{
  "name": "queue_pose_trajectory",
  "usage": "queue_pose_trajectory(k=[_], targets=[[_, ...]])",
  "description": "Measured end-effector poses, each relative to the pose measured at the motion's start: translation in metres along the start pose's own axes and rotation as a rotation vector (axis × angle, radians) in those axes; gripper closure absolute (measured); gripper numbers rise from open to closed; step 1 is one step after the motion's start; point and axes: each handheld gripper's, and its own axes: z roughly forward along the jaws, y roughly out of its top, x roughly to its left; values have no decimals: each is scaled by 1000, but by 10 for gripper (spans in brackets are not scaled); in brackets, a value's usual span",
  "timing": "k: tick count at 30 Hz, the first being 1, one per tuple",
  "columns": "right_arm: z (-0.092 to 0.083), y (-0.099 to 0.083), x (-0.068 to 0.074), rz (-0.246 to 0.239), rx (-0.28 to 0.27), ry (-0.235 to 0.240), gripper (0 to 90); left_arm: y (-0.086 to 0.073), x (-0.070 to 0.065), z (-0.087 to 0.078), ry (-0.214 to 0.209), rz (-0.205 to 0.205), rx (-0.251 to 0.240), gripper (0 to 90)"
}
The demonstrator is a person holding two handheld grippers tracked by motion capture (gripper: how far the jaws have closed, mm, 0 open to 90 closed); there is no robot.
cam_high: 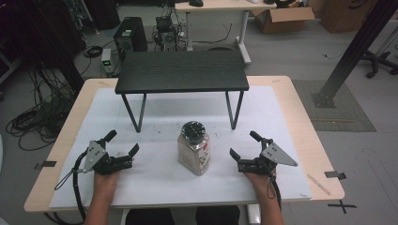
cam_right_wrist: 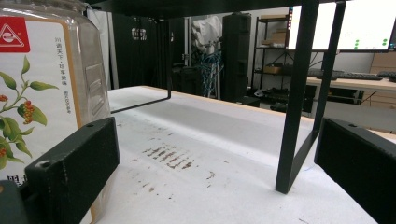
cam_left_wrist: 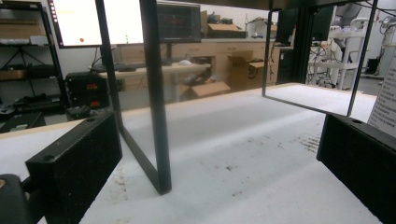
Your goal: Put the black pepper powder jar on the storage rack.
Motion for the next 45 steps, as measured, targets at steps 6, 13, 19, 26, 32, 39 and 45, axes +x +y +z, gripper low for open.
queue_pose_trajectory(k=[6, 13, 19, 26, 32, 39, 45], targets=[[0, 0, 0, 2, 1, 0, 0, 0, 0, 0, 0, -4, 0, 5], [0, 0, -1, 11, 0, -1, 0, 0, 0, 0, 1, -3, 1, 5], [1, 0, -2, 19, 3, -1, 0, 0, 0, 0, 0, -3, 0, 5], [0, 4, 0, 54, 12, 19, 0, 0, 0, 0, 0, -4, 0, 5], [-1, 14, 10, 63, -12, 53, 0, 0, 0, 0, -1, -3, 0, 5], [1, 27, 20, 79, -26, 101, 0, 0, 0, 0, 0, -3, 0, 5], [5, 37, 28, 79, -17, 129, 0, 0, 0, 0, 0, -3, 1, 5]])
